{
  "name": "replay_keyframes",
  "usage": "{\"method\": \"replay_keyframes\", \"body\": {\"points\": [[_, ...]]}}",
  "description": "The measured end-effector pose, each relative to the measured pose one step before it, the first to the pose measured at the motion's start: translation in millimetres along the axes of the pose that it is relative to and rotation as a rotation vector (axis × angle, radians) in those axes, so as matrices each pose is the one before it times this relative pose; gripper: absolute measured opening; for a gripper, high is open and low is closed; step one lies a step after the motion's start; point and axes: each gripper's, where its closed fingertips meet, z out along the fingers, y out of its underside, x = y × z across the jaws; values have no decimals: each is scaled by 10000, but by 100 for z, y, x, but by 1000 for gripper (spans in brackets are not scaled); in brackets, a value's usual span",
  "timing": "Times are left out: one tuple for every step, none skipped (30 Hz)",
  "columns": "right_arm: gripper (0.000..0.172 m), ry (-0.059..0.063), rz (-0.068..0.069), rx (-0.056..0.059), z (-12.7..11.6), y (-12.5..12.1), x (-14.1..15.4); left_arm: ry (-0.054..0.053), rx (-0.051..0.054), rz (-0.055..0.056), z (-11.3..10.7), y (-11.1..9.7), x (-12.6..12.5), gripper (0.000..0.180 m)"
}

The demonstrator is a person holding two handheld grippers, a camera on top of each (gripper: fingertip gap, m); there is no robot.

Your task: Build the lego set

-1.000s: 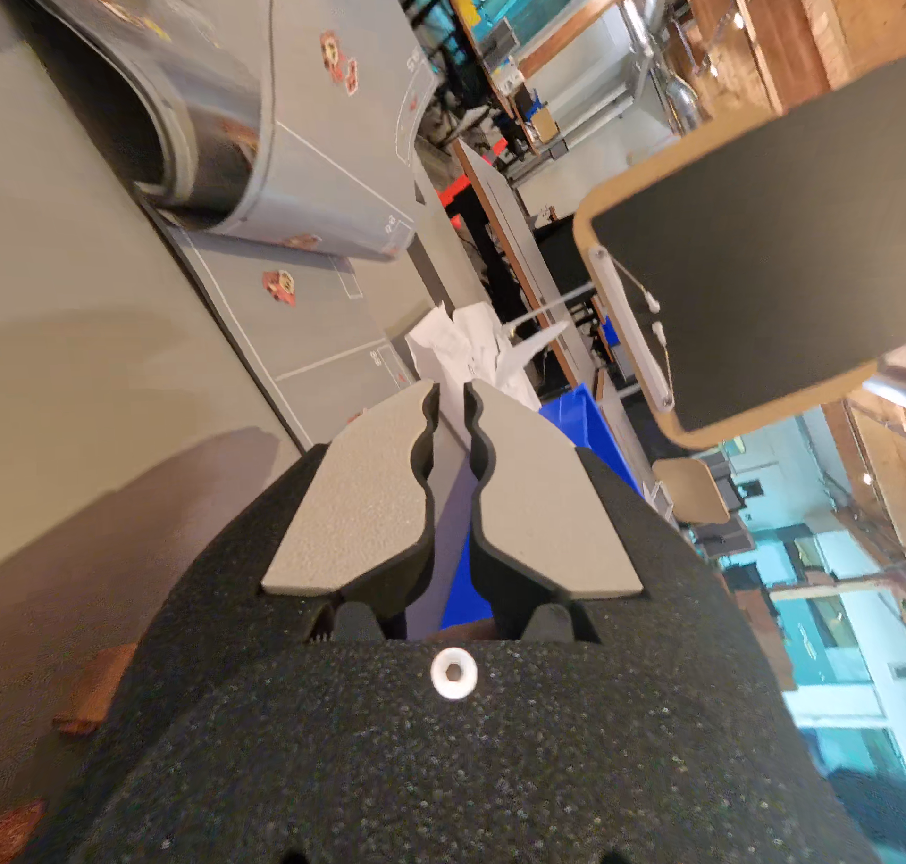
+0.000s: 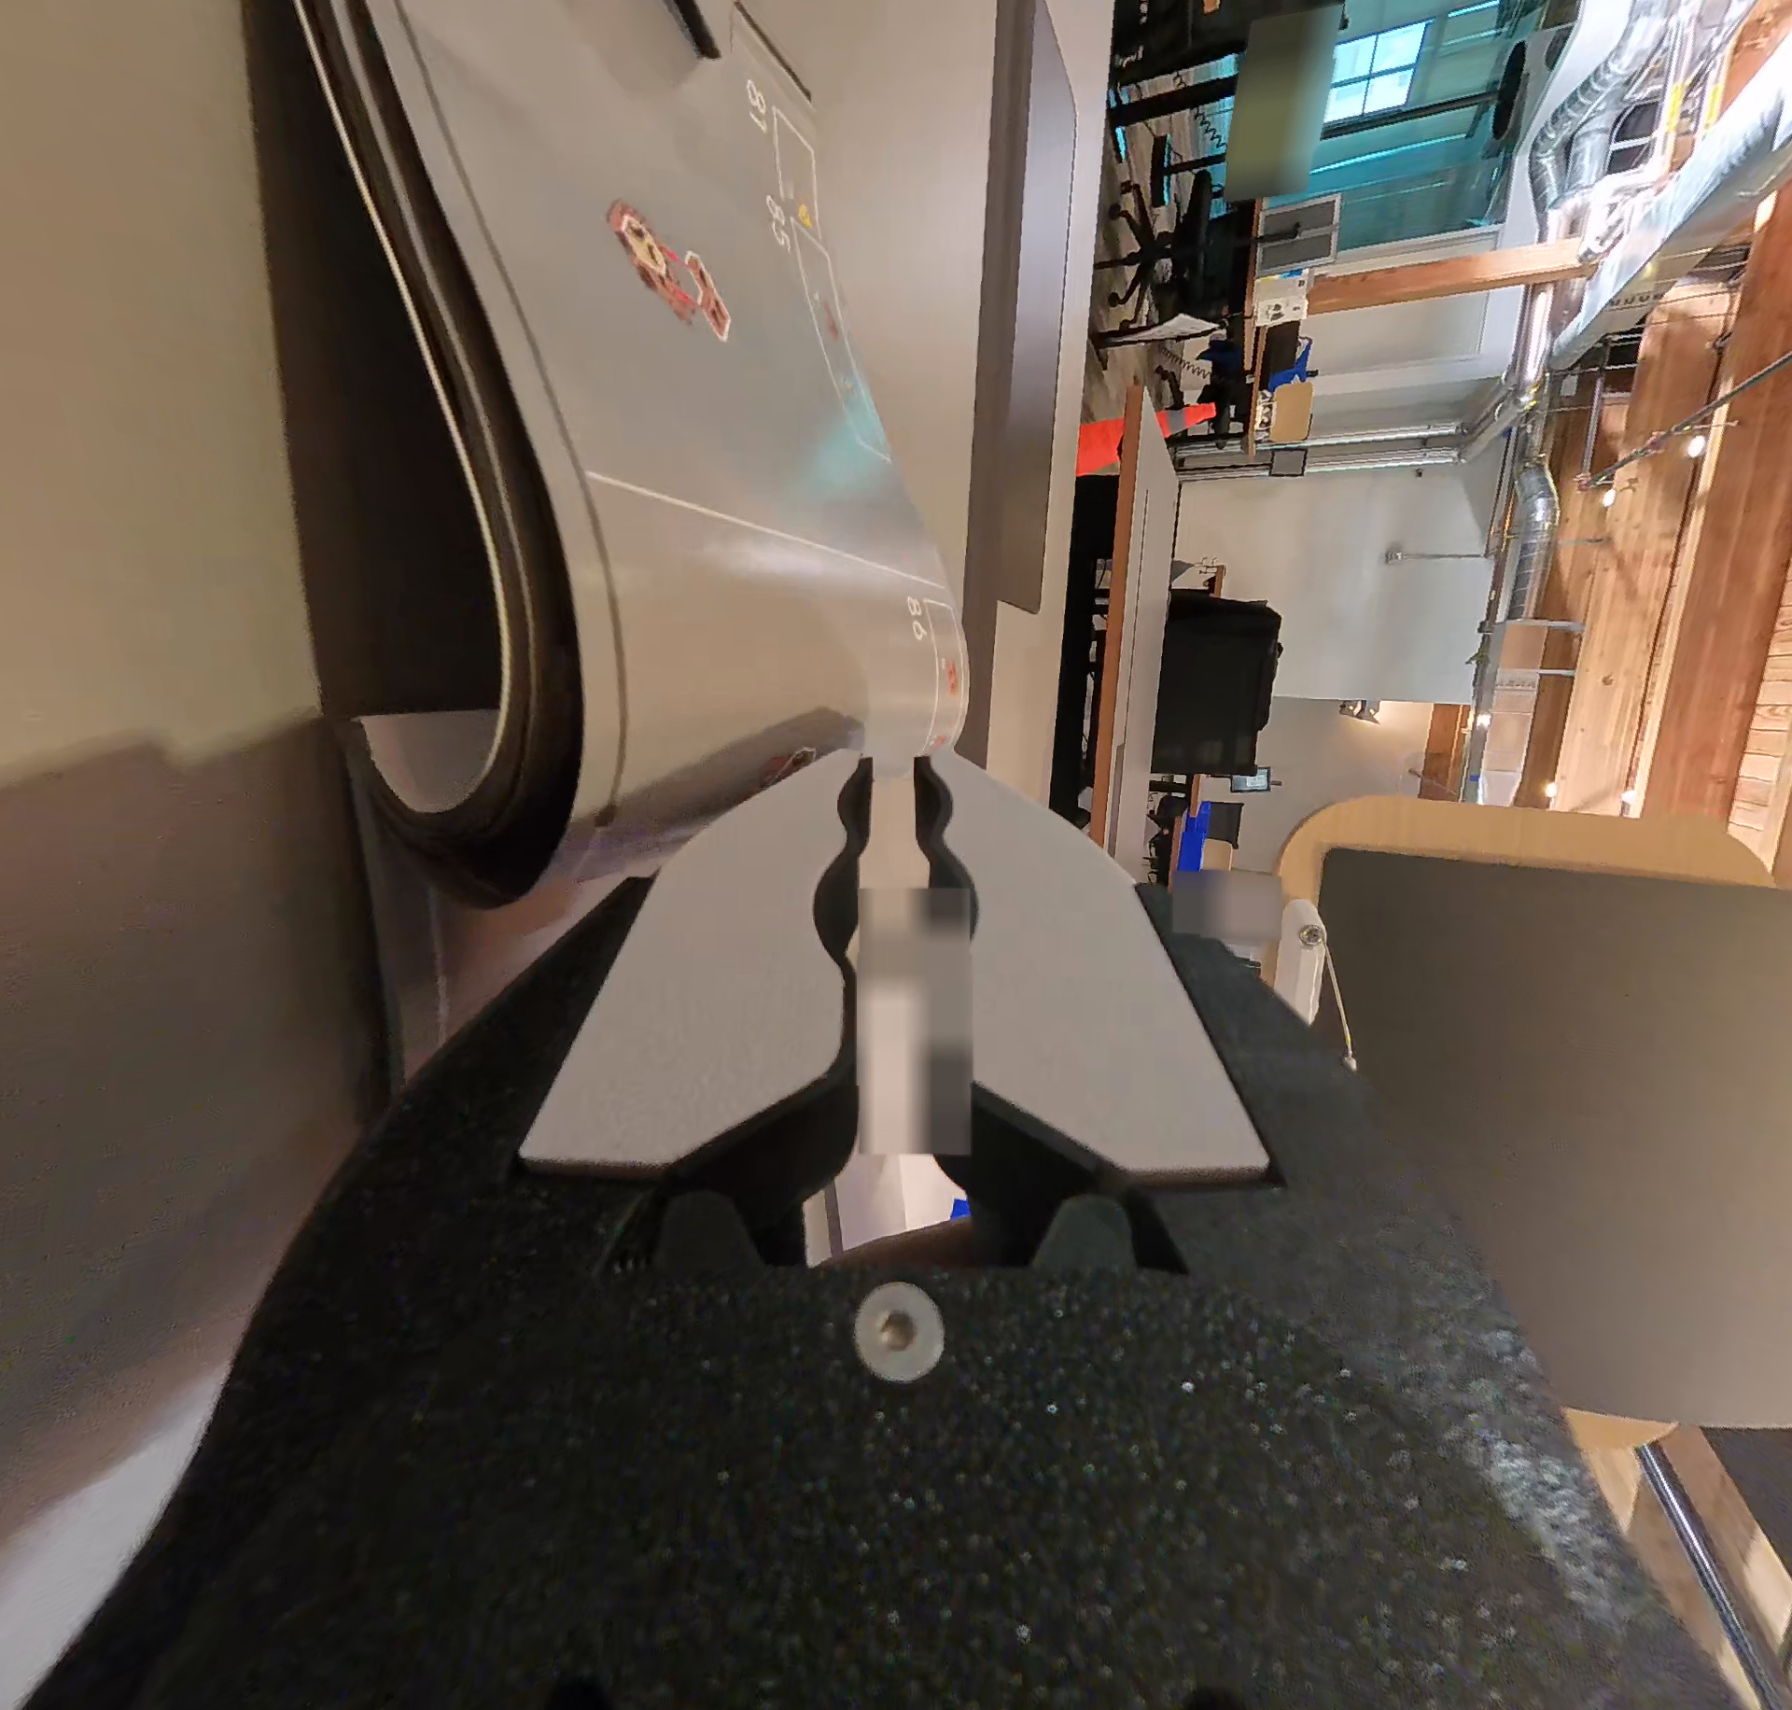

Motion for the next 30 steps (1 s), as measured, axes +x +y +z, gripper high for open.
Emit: {"method": "replay_keyframes", "body": {"points": [[8, -25, -36, -9, 13, -97, -58, -297, -284, 213, 102, 395, -331, 29], [8, -24, -33, 22, 11, -133, -58, -273, -325, 184, 134, 465, -283, 25], [8, -16, -27, 33, 11, -150, -33, -167, -261, 112, 139, 398, -182, 18], [8, -5, -19, 20, 27, -137, -2, 6, -162, 42, 92, 265, 13, 9], [8, -15, -19, 4, 36, -121, -7, -48, -131, -27, 103, 220, -116, 5], [8, -29, -25, 9, 44, -125, -7, -1, -16, -31, 35, 61, -76, 4], [8, -15, -17, 15, 45, -134, 15, 7, 20, -95, -10, 2, -88, 2], [8, -16, -11, 5, 51, -118, 5, 1, 4, -90, -42, 2, -89, 2], [8, -24, -17, -3, 62, -102, 8, -28, 47, -60, -106, -68, -107, 2], [8, -18, -17, -5, 53, -92, 3, -34, 69, -37, -167, -100, -111, 1], [8, -28, -15, -2, 68, -91, -17, -1, 53, -19, -170, -66, -68, 1], [8, -35, -14, -5, 63, -79, -49, 55, 53, -73, -138, -61, 5, 1], [8, -43, -21, -17, 71, -58, -68, 85, 34, -44, -133, -47, 70, 1], [8, -32, -35, -16, 63, -63, -69, 78, 33, -9, -140, -60, 111, 1], [8, -13, -48, -11, 54, -73, -30, 66, 13, 13, -122, -75, 165, 1], [8, -16, -57, -14, 52, -70, -28, 66, 7, 64, -86, -95, 211, 1], [8, -17, -68, -8, 48, -80, -24, 93, -9, 57, -48, -60, 289, 1], [8, 1, -65, 3, 42, -97, 24, 87, -6, 63, -35, -68, 289, 1], [8, -23, -58, -7, 49, -69, -3, 66, -19, 73, 2, -49, 264, 1], [8, -39, -56, -7, 49, -69, -24, 50, -27, 80, 31, -37, 221, 2], [8, -19, -54, 0, 54, -58, 13, 54, -51, 66, 67, 33, 209, 2], [8, -12, -61, 8, 51, -71, 22, -3, -35, 69, 57, 21, 89, 2], [8, -25, -77, 11, 39, -60, -11, -21, -16, 70, 36, 16, 33, 2], [8, -24, -82, 11, 39, -60, -5, 21, -9, 28, 58, 34, 53, 2], [8, -29, -78, 5, 37, -43, -23, 31, 3, 8, 32, 22, 45, 3], [8, -16, -66, 2, 23, -32, -21, 18, 18, 16, 25, -8, 44, 3], [8, 7, -49, -3, 15, -24, 29, 2, 28, 10, 8, -28, 9, 4], [8, 15, -36, -7, -6, -3, 32, 1, 8, 10, 19, -2, 32, 4], [8, 17, -27, -2, -27, -6, 28, 13, -1, 7, 23, 15, 25, 4], [8, 19, -19, 7, -42, 8, 27, 24, 4, 0, 28, 18, 54, 5]]}}
